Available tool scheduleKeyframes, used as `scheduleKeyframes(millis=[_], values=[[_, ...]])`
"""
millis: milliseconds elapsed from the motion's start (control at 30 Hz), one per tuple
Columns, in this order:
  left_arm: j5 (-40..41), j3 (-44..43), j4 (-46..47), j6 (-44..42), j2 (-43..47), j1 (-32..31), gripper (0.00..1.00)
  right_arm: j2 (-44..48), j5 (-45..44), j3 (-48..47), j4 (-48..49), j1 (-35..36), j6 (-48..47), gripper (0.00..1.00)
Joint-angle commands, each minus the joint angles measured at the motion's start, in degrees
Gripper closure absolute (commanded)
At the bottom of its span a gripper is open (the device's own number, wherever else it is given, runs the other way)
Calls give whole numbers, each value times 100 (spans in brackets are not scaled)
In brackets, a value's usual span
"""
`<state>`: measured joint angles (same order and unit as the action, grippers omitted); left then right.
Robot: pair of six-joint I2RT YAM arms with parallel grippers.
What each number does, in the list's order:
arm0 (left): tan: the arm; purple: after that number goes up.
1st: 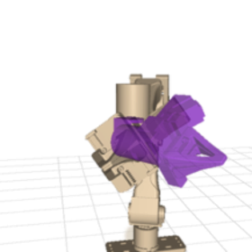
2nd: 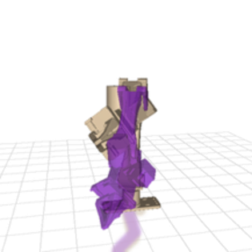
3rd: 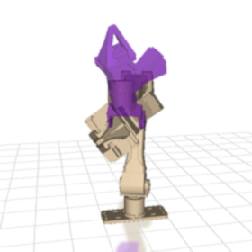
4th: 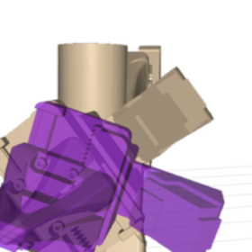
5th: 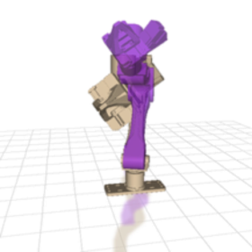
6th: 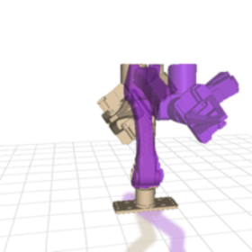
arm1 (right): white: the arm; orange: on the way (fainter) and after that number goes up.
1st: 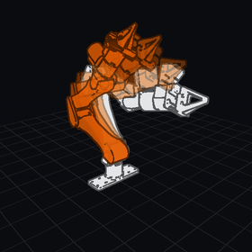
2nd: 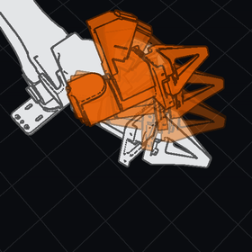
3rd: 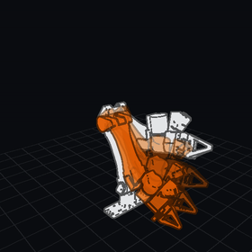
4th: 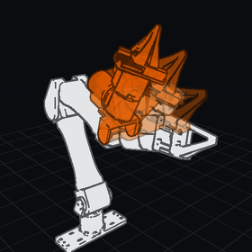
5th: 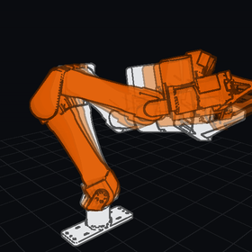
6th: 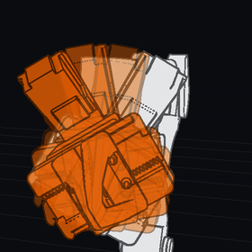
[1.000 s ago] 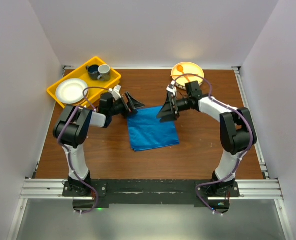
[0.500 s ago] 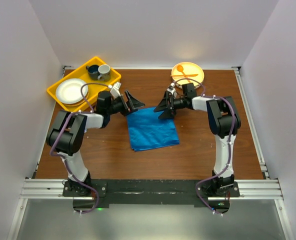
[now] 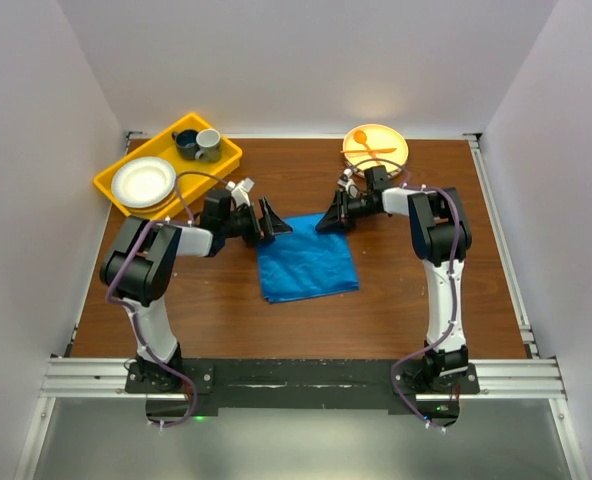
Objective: Fold the napkin into a case and place the utensils inside
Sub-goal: Rotate the square-folded napkin at the center of the board, then pick up the top corner of the square folded napkin from the center of the board.
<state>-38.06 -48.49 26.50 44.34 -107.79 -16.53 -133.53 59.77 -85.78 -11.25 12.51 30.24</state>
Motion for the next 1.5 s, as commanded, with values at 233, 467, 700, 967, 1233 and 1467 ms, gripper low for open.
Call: scheduleKeyframes(millis=[233, 467, 700, 967, 1233, 1467], values=[[-35, 586, -1710, -1208, 986, -658, 0, 46, -686, -738, -2256, 761, -2626, 82], [466, 358, -2368, -3674, 2953, -658, 0, 626, -255, -1273, -3374, 937, -3734, 71], [799, 488, -4082, -7692, 4080, -1822, 11, 1356, -1219, -1161, -3411, 937, -3859, 68], [2882, 1665, -3161, -8730, 4618, -4531, 57, 1672, -1960, -239, -2963, 928, -3780, 73], [3244, 2212, -1904, -8969, 3793, -5430, 52, 1699, -2426, 342, -2629, 928, -3692, 75], [3323, 2450, -1104, -9031, 3352, -5817, 55, 1682, -2575, 588, -2462, 928, -3683, 76]])
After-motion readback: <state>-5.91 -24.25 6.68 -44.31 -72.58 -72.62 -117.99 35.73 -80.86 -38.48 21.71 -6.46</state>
